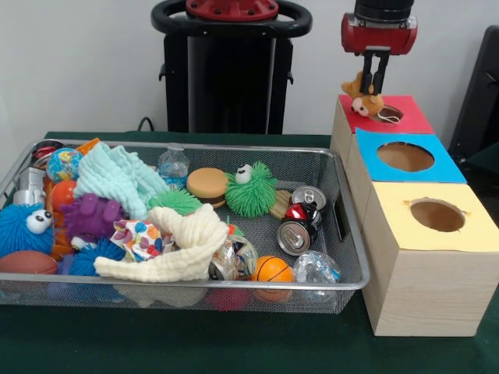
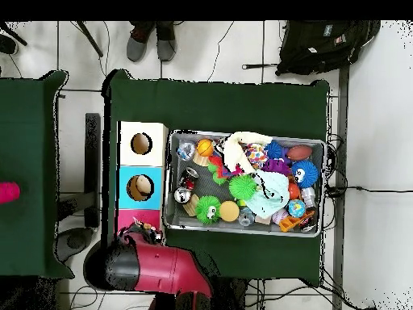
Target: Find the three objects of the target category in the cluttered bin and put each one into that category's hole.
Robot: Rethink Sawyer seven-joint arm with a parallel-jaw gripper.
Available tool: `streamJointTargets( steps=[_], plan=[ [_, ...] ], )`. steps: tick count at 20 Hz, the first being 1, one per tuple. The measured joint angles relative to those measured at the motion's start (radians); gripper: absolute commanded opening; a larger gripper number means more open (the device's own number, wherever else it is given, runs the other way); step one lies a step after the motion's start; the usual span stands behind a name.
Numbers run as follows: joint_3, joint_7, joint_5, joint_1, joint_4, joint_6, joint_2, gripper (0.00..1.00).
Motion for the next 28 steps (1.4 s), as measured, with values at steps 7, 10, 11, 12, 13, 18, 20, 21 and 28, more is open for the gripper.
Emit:
streamJointTargets(
  steps=[7, 10, 11, 12, 13, 18, 20, 21, 28],
  plan=[
    [0.020, 0.000, 0.001, 0.005, 0.020, -0.020, 0.001, 0.00],
    [0.020, 0.000, 0.001, 0.014, 0.021, -0.020, 0.001, 0.00],
    [0.021, 0.000, 0.001, 0.016, 0.021, -0.020, 0.001, 0.00],
    [0.023, 0.000, 0.002, 0.019, 0.022, -0.021, 0.001, 0.00],
    [0.025, 0.000, 0.003, 0.021, 0.023, -0.023, 0.001, 0.00],
    [0.041, 0.000, 0.006, 0.027, 0.033, -0.052, 0.003, 0.00],
    [0.045, 0.000, 0.008, 0.030, 0.039, -0.064, 0.004, 0.00],
    [0.047, 0.000, 0.009, 0.032, 0.042, -0.072, 0.006, 0.00],
    [0.049, 0.000, 0.030, 0.057, 0.051, -0.107, 0.024, 0.00]
  ],
)
